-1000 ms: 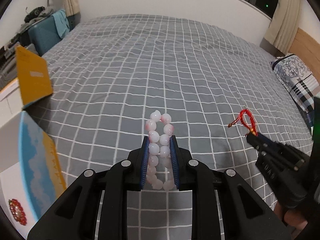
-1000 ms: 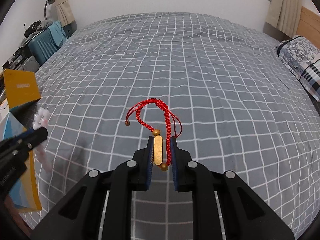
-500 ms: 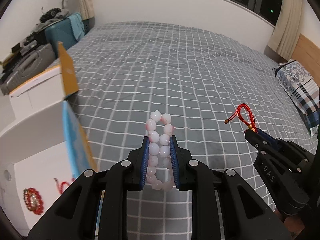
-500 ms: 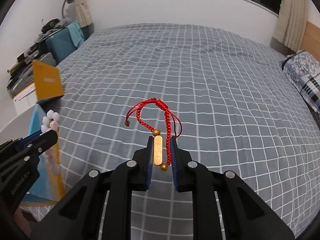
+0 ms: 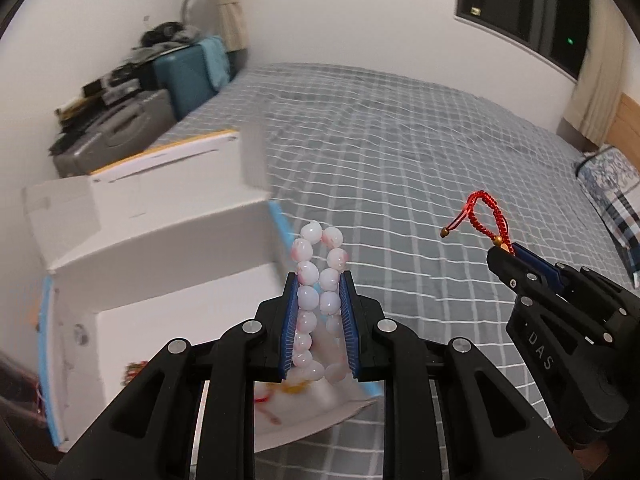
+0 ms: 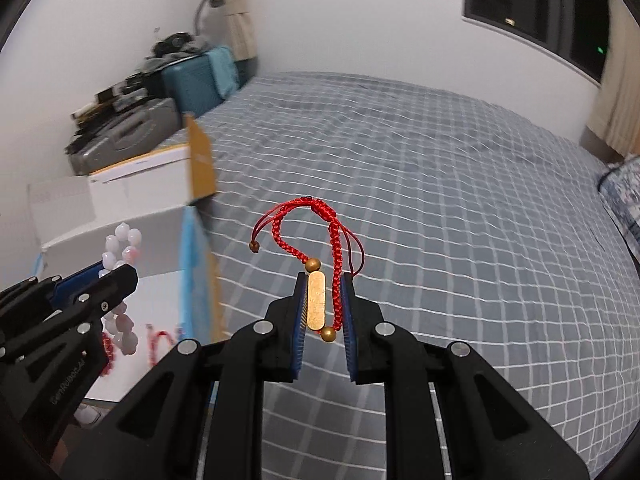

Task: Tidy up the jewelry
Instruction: 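Carry the pink bead and red string bracelets over the white box, then open left tool releasing pink bracelet while right tool releases red string bracelet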

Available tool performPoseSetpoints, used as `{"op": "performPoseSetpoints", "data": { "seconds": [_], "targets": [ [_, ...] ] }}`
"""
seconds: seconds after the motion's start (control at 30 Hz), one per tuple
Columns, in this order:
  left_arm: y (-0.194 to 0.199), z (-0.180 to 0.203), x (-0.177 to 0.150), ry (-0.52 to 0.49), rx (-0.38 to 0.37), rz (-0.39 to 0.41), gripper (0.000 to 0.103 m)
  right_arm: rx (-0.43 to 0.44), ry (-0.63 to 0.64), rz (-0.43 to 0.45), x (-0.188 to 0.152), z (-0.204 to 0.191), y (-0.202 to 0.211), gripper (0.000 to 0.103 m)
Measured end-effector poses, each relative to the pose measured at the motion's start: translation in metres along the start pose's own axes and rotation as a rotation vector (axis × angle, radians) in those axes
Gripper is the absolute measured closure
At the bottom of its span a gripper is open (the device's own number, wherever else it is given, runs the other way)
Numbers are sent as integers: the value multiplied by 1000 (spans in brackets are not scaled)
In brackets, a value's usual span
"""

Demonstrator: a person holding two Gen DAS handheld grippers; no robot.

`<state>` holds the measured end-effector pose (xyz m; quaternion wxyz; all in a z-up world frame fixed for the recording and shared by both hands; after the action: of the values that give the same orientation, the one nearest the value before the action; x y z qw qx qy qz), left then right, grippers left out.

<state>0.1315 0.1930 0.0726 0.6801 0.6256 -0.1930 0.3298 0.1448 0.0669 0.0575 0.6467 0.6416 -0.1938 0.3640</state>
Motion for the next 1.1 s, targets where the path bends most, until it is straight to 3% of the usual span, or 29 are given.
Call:
{"op": "performPoseSetpoints", "data": {
  "seconds": [0.3, 0.6, 0.9, 1.1],
  "targets": [
    [32, -84, -17, 80, 77, 10, 83, 73, 97, 3, -8, -91, 14, 88],
    [21, -150, -51, 160, 132, -58, 83, 138, 189, -56, -38, -170, -2, 88],
    [5, -187, -73, 223, 143, -118, 83, 118, 242, -150, -55, -198, -26, 88],
    [-2, -187, -74, 222, 134, -134, 83, 106, 261, -180, -61, -201, -36, 88]
  ]
}}
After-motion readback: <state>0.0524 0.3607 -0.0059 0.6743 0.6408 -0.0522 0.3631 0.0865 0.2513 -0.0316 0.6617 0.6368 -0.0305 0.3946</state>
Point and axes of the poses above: each gripper's, at about its wrist camera, not at the fingertips, and y roughly against the way its jaws point, z to its right, x to its top, the point moved 5 cm from there along -y, roughly the way its jaws point, and after that the axes turned 11 degrees about -x, right-handed, at the moved point
